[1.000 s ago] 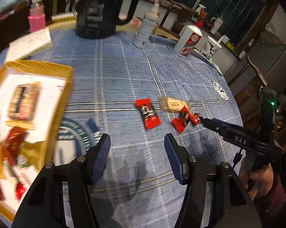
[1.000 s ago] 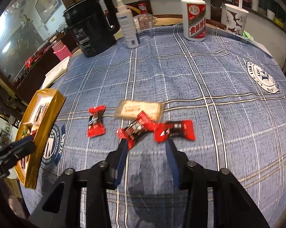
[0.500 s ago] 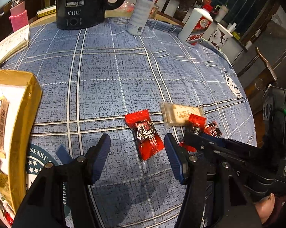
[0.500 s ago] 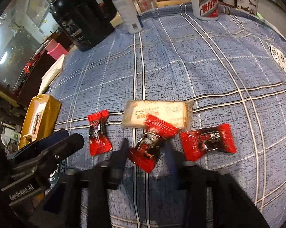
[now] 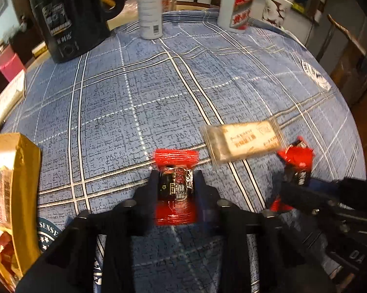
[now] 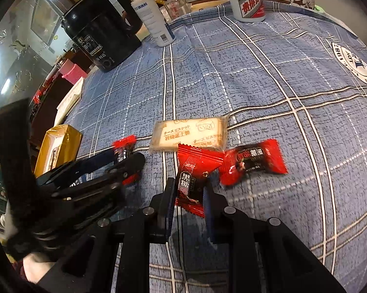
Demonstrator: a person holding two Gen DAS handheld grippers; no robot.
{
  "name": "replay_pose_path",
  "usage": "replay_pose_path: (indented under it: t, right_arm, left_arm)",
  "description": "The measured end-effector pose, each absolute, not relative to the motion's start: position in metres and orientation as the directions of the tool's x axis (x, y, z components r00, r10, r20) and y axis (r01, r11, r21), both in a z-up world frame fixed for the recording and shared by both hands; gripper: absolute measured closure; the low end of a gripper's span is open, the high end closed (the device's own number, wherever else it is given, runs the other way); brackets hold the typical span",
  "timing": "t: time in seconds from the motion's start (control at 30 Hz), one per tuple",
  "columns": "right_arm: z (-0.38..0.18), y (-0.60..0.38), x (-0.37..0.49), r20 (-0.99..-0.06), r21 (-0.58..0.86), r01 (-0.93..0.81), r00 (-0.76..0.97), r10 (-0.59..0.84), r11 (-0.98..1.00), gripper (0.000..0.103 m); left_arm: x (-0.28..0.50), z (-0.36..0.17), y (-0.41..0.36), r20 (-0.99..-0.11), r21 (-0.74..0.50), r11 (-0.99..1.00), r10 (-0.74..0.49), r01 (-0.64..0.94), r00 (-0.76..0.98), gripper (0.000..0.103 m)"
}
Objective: Organize snacks
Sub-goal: 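Grasp a red candy with the left tool while the right tool grasps another red candy, then carry both red candies into the tray and release them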
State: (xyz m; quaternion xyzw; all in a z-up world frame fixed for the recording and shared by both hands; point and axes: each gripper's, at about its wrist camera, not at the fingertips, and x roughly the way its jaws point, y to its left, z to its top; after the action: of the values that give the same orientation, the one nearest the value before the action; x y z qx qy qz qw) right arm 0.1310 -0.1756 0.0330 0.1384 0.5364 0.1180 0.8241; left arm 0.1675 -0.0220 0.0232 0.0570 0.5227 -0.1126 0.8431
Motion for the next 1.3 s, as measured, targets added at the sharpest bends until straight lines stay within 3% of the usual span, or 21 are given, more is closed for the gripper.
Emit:
replay_pose_path:
  t: [0.37,0.7,1.3]
  right_arm:
    - [0.052,-0.154,0.107,-0.83,0.364,-0.106,0.414,0.374,0.925,0.082]
    - [0.084,-0.056,0.091,-0.807,0.348,-0.28,0.396,0.438,0.895,0.082]
    - [0.088,0.114,0.066,-0.832,0.288,-0.484,0.3,0.466,0.826,0.082]
  left_arm:
    - [0.124,0.063,0.025,-0.859,-0.086,0.978,-0.17,0.192,0.483,0.079]
    - [0.078,0.098,0.146,-0.822,-0.177,0.984,-0.144,-0.006,0.551,0.079]
    - [0.047,0.087,0.285,-0.835,-0.054,0.979,0.063,-0.197,0.546,0.078]
